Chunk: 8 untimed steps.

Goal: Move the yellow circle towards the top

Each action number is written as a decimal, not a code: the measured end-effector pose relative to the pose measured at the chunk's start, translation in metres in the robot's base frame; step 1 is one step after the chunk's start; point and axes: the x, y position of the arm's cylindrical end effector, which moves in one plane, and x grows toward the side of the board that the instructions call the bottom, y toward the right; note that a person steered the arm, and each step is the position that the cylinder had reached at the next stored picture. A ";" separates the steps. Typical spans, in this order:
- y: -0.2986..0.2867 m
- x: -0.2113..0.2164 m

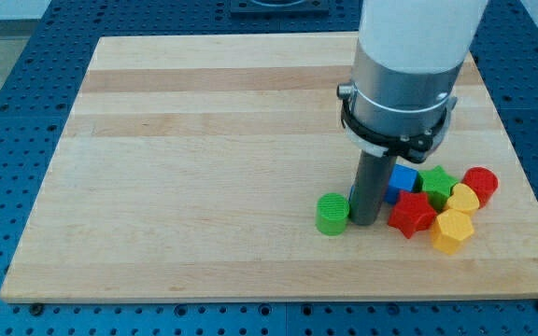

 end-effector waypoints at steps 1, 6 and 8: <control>0.038 0.073; 0.085 -0.069; 0.087 -0.059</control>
